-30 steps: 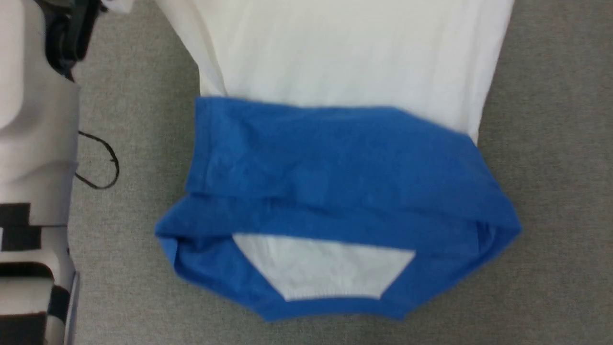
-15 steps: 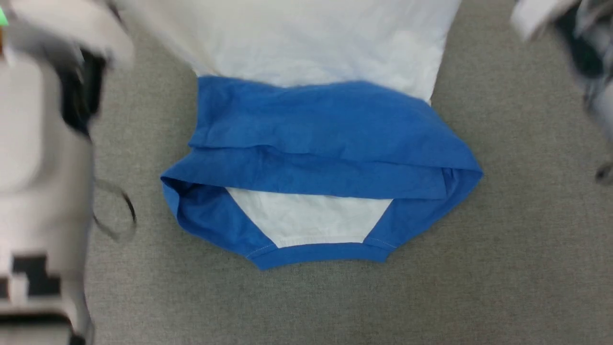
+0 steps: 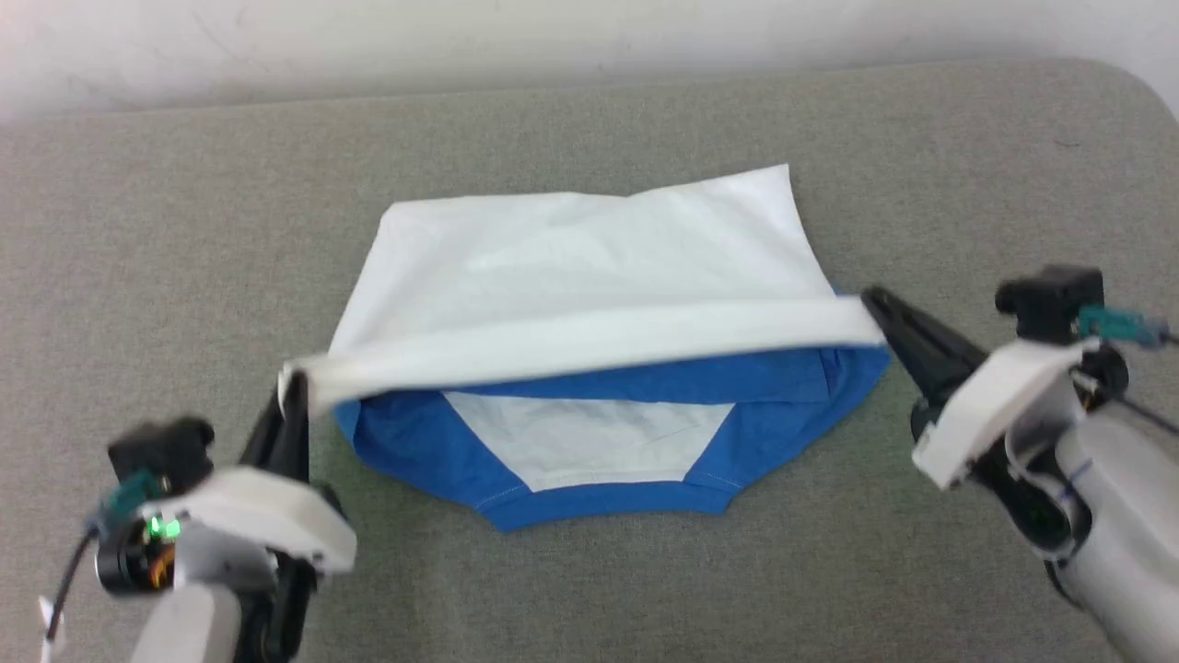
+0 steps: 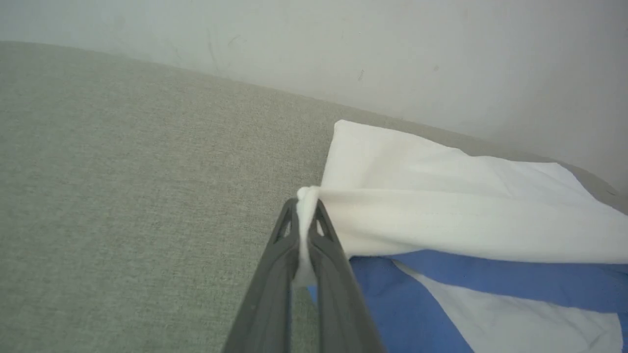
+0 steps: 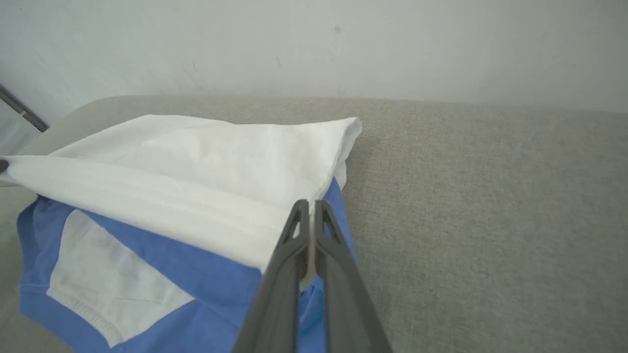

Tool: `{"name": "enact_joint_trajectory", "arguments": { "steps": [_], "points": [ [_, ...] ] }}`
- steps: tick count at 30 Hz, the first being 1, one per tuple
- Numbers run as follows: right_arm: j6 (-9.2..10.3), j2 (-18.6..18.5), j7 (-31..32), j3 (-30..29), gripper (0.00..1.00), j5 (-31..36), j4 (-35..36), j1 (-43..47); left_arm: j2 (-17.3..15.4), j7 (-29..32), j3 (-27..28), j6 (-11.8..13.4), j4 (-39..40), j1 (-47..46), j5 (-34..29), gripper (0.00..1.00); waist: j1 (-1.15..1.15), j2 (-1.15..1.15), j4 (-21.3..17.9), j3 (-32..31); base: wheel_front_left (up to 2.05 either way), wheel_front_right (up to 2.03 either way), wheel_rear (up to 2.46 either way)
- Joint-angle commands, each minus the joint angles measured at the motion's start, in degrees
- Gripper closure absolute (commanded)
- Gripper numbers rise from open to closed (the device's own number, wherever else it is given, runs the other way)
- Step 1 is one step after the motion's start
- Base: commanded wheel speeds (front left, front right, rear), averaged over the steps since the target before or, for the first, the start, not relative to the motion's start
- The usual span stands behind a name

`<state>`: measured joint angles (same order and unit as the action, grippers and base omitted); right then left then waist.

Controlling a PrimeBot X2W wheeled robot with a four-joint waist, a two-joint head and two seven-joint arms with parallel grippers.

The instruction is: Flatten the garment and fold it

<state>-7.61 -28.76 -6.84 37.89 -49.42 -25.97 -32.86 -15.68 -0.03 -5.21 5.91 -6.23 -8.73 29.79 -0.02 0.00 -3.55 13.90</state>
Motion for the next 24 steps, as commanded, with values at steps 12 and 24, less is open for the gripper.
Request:
{"name": "enact_joint_trajectory", "arguments": {
  "steps": [12,24],
  "points": [
    [0.12,3.95,1.58,-10.12,0.09,1.58,2.45,16.47,2.05,3.62,-1.75,1.17,1.69,10.52,3.18,0.0,0.02,0.0,0.02,-2.39,0.0,0.0,0.0],
    [0.12,8.18,3.13,-23.21,0.0,8.3,12.61,28.4,2.25,-7.99,0.61,1.38,4.24,10.83,0.78,0.0,0.02,0.0,0.95,-3.2,0.0,0.0,0.0]
  ]
}}
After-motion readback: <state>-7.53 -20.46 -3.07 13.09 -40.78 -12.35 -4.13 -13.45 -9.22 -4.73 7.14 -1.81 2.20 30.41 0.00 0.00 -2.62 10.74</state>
